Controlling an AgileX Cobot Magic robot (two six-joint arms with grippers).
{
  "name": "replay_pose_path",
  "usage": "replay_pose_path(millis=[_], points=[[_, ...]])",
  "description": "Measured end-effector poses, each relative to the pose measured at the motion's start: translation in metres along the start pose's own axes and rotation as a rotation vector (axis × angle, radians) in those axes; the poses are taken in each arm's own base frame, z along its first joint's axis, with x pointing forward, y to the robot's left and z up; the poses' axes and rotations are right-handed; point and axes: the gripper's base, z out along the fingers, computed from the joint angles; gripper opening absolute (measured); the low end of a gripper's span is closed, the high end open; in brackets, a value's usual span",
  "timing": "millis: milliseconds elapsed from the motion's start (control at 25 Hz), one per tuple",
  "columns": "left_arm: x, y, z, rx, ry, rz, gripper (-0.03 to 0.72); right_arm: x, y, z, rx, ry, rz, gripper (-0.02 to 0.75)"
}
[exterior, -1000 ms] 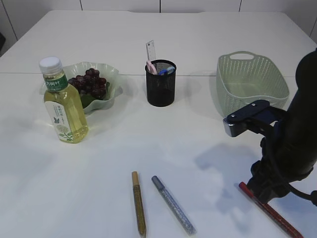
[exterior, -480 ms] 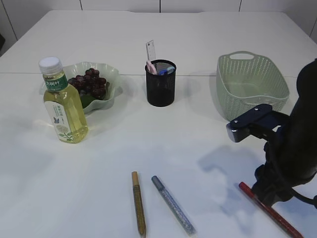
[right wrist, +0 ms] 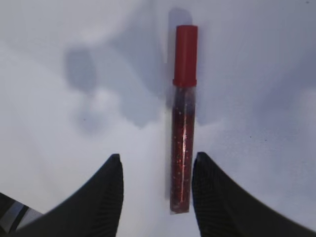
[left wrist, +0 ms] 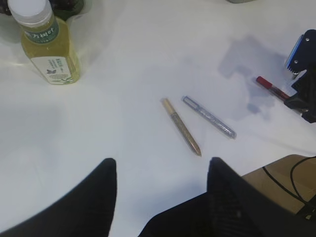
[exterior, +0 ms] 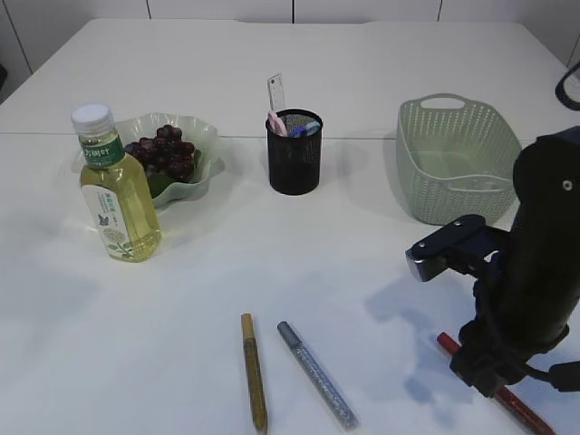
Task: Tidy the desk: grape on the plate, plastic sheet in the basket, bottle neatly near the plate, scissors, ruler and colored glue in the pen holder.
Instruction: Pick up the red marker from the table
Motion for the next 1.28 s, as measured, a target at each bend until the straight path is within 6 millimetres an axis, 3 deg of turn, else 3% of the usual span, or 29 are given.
replay_pose_path(millis=[480,800,1280], points=[[0.000,0.001,0.000,-0.011,-0.003,0.005,0.429,-0.004,-0.005,0.020,0.021,0.053,0.000,0.365],[-0.001,0.003,0.000,-0.029,-0.007,0.015,0.429,0.002,-0.027,0.020,0.009,0.047,0.097,0.365],[-0.001,0.004,0.000,-0.040,-0.009,0.020,0.429,0.000,-0.022,0.020,-0.051,0.029,0.091,0.365]])
